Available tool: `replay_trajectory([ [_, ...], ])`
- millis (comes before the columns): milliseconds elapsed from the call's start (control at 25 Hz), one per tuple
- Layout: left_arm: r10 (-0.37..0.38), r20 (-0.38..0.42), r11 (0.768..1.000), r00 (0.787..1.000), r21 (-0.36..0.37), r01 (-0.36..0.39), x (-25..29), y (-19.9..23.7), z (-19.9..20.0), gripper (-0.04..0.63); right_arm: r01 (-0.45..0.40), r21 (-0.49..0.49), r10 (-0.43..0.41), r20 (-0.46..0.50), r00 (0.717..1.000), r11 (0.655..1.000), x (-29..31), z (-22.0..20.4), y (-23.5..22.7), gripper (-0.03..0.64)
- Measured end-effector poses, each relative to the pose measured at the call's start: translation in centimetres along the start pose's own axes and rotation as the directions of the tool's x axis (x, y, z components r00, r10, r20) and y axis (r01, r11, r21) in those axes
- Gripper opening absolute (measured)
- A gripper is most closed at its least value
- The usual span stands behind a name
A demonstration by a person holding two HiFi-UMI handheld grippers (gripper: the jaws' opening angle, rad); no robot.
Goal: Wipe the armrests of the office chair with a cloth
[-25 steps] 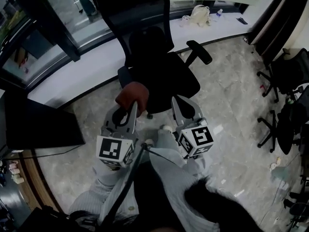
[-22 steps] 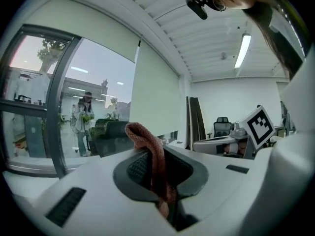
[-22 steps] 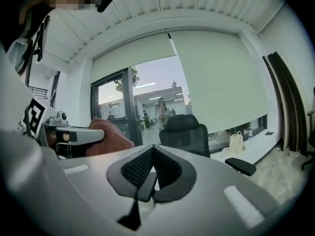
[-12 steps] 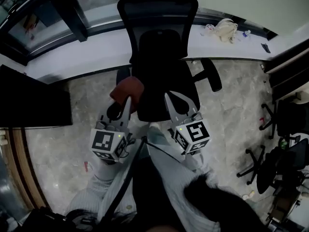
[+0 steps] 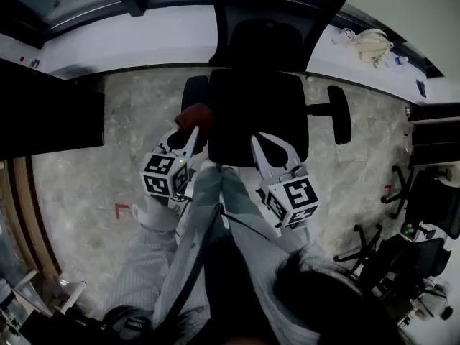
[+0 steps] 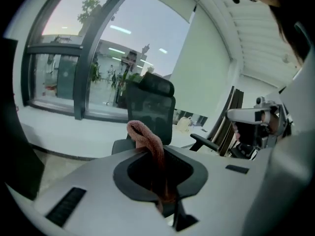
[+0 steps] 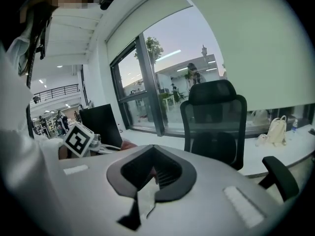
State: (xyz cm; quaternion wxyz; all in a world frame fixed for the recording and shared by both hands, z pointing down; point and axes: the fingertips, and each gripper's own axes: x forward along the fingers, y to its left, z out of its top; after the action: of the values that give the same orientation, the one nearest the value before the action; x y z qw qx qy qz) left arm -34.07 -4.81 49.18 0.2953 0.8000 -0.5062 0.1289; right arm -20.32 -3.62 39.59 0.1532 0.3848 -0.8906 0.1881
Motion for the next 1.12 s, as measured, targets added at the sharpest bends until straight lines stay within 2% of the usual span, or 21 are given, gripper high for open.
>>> replay_trajectory([
  [80, 0.021, -0.085, 0.999, 0.996, -0.047, -0.025, 1.3, 2.1, -2.5, 0.034, -0.016, 0.01, 0.017, -0.041, 0.999, 1.0, 1.0, -1.4, 0.1, 0.002],
  [160, 0.054, -0.153, 0.997, 0.987, -0.04, -0.061, 2.6, 3.7, -4.7, 0.034, -0.024, 0.02, 0.025, -0.068, 0.997, 1.0, 2.0, -2.5, -0.1, 0.002],
  [280, 0.116, -0.195, 0.993, 0.974, 0.007, -0.117, 4.2, 5.5, -6.7, 0.034, -0.025, 0.041, 0.028, -0.08, 0.996, 0.999, 2.8, -3.6, -0.6, 0.002],
  [400, 0.203, -0.212, 0.978, 0.956, 0.092, -0.188, 5.1, 7.1, -7.2, 0.033, -0.029, 0.057, 0.034, -0.085, 0.996, 0.998, 3.0, -4.5, -0.8, 0.002],
  [520, 0.263, -0.241, 0.961, 0.934, 0.156, -0.23, 6.3, 8.9, -6.7, 0.034, -0.025, 0.066, 0.031, -0.093, 0.995, 0.998, 2.9, -5.0, -1.2, 0.002],
  [640, 0.285, -0.254, 0.95, 0.924, 0.204, -0.237, 8.6, 10.9, -5.3, 0.034, -0.008, 0.077, 0.016, -0.105, 0.994, 0.997, 3.0, -5.7, -2.1, 0.002],
  [840, 0.329, -0.236, 0.922, 0.914, 0.292, -0.256, 13.9, 13.9, -2.0, 0.034, 0.02, 0.102, -0.007, -0.13, 0.991, 0.995, 3.0, -6.9, -3.7, 0.002],
  [1040, 0.335, -0.233, 0.908, 0.913, 0.34, -0.246, 17.4, 14.7, 0.2, 0.034, 0.06, 0.125, -0.043, -0.137, 0.99, 0.99, 2.7, -7.6, -5.3, 0.002],
  [1120, 0.327, -0.251, 0.909, 0.911, 0.347, -0.231, 17.6, 14.4, 0.3, 0.033, 0.058, 0.125, -0.043, -0.125, 0.991, 0.991, 2.6, -7.3, -5.6, 0.002],
])
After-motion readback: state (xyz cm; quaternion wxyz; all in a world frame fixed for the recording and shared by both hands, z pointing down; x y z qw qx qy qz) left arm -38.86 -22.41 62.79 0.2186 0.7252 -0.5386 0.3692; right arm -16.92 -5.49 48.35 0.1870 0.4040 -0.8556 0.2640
